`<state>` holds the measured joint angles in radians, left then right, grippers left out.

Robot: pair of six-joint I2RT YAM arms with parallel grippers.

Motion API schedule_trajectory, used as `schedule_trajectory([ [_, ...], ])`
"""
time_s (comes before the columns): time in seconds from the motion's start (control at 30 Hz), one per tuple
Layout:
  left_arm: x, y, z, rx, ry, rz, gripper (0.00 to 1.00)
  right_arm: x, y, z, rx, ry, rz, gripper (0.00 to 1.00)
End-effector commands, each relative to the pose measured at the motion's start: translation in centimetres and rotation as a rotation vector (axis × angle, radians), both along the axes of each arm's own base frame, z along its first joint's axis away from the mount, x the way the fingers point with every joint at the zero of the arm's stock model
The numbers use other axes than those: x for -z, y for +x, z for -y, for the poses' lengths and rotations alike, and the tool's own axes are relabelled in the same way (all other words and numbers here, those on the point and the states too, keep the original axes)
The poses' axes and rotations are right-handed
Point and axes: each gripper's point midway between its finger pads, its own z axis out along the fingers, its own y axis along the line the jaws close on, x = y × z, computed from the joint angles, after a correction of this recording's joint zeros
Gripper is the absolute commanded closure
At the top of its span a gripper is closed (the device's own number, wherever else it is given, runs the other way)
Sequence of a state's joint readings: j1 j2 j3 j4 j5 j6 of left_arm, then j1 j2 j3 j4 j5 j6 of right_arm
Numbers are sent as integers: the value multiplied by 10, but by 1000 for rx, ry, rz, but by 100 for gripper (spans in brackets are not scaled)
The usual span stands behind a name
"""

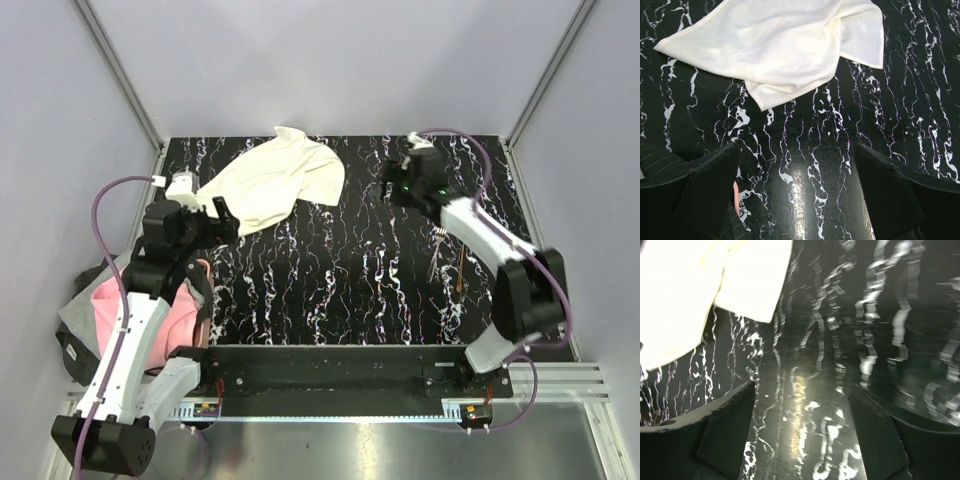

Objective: Fold the napkin, place the utensils inside, and roll it up
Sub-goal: Move the napkin to the centre of the board

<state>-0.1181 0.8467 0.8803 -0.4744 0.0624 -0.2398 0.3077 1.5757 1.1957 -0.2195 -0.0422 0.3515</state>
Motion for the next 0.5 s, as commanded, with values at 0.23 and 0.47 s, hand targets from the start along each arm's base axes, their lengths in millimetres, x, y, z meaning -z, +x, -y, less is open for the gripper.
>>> schedule_trajectory([
  [0.23, 22, 2, 27, 154, -53, -74, 1, 99, 45, -96, -112, -270, -223, 22],
  [0.47, 28, 3, 29, 158, -57, -96, 1, 126, 71, -115, -120, -336, -225, 25],
])
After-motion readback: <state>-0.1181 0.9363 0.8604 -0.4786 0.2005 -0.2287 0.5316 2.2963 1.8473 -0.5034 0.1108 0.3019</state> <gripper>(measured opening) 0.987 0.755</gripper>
